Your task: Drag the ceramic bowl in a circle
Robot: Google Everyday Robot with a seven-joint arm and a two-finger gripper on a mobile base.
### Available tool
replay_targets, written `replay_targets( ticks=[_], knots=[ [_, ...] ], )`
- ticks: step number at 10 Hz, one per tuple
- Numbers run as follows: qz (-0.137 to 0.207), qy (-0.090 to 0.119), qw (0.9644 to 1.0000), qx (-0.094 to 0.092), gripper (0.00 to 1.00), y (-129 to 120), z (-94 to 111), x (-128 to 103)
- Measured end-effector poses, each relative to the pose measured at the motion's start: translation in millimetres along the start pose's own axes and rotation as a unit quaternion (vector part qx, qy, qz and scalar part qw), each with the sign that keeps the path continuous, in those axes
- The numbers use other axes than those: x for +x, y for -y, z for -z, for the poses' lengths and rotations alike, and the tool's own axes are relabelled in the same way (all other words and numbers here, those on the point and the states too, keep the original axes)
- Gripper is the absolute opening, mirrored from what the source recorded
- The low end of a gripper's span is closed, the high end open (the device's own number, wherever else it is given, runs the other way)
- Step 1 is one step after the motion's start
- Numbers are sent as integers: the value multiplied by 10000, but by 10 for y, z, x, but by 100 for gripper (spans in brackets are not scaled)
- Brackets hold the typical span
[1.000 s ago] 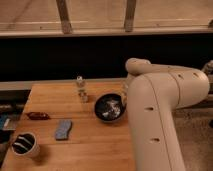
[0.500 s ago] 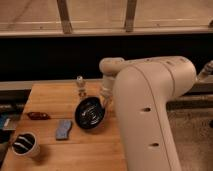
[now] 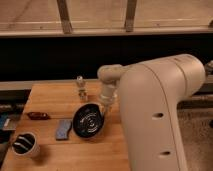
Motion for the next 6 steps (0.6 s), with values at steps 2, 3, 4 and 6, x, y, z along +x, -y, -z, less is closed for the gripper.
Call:
replay_targets(
  ticks=[2, 3, 4, 6],
  knots=[
    [-348, -23, 9994, -42, 0, 387, -40, 233],
    [-551, -30, 9985, -62, 0, 648, -52, 340],
    [-730, -31, 9973, -63, 0, 883, -44, 396],
    [-956, -40, 9954, -54, 0, 1248, 2, 396]
  ],
)
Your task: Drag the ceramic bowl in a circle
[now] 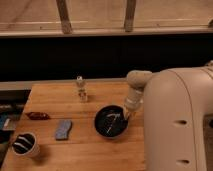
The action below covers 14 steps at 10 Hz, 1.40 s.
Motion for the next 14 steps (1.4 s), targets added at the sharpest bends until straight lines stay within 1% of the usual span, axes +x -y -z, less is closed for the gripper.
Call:
replay_targets(
  ticks=[1, 2, 3, 4, 5, 6, 7, 8, 9, 10, 11, 12, 13, 14],
  knots=[
    [-55, 7, 10000, 12, 0, 124, 42, -79],
    [-61, 15, 10000, 32, 0, 173, 79, -157],
    [-45, 32, 10000, 45, 0, 176, 116, -245],
    [7, 60, 10000, 62, 0, 127, 163, -375],
    [86, 96, 9999, 69, 0, 21, 215, -514],
    [169, 128, 9998, 67, 0, -97, 256, -633],
    [329, 172, 9993, 54, 0, -326, 307, -817],
    [470, 202, 9987, 39, 0, -514, 339, -940],
    [667, 242, 9975, 20, 0, -745, 377, -1052],
    [918, 287, 9954, -21, 0, -984, 413, -1118],
    [1086, 318, 9935, -99, 0, -1167, 427, -1130],
    [1222, 339, 9918, -168, 0, -1299, 423, -1092],
    [1324, 347, 9903, -220, 0, -1408, 403, -1022],
    [1417, 346, 9889, -268, 0, -1492, 359, -897]
  ],
)
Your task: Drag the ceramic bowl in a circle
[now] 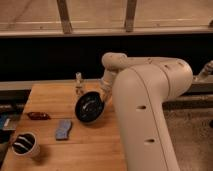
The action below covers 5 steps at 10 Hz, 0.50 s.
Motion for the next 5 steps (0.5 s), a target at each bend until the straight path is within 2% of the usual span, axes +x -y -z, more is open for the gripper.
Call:
replay_targets(
  ticks=[2, 5],
  knots=[
    [8, -10, 10000, -84, 0, -43, -59, 217],
    [-265, -62, 9995, -177, 0, 196, -157, 764]
  ],
)
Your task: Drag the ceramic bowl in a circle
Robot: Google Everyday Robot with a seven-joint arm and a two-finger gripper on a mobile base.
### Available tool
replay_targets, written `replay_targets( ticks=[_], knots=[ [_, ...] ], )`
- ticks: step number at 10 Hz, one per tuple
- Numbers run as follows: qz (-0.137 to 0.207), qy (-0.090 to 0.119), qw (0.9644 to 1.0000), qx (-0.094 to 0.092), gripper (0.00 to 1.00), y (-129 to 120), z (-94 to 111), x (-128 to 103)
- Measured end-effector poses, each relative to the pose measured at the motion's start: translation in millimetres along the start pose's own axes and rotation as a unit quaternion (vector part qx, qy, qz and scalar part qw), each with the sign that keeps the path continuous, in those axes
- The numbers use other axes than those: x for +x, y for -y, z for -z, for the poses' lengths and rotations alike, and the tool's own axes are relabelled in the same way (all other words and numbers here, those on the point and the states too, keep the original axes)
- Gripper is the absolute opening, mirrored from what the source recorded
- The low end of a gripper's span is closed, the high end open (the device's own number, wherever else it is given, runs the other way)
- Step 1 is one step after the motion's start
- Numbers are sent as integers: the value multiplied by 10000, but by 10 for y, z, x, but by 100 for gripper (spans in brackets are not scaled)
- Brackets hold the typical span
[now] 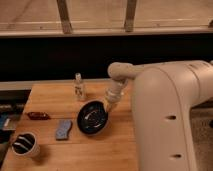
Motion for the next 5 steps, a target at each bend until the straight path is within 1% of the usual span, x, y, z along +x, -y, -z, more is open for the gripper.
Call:
replay_targets(
  ticks=[1, 2, 3, 4, 5],
  knots=[
    [-184, -4, 9998, -13, 0, 200, -14, 235],
    [-356, 14, 9994, -23, 0, 373, -9, 394],
    [-552, 66, 9984, -39, 0, 571, 25, 506],
    [-658, 120, 9977, -72, 1, 734, 69, 542],
    [-699, 223, 9972, -169, 4, 894, 137, 534]
  ],
)
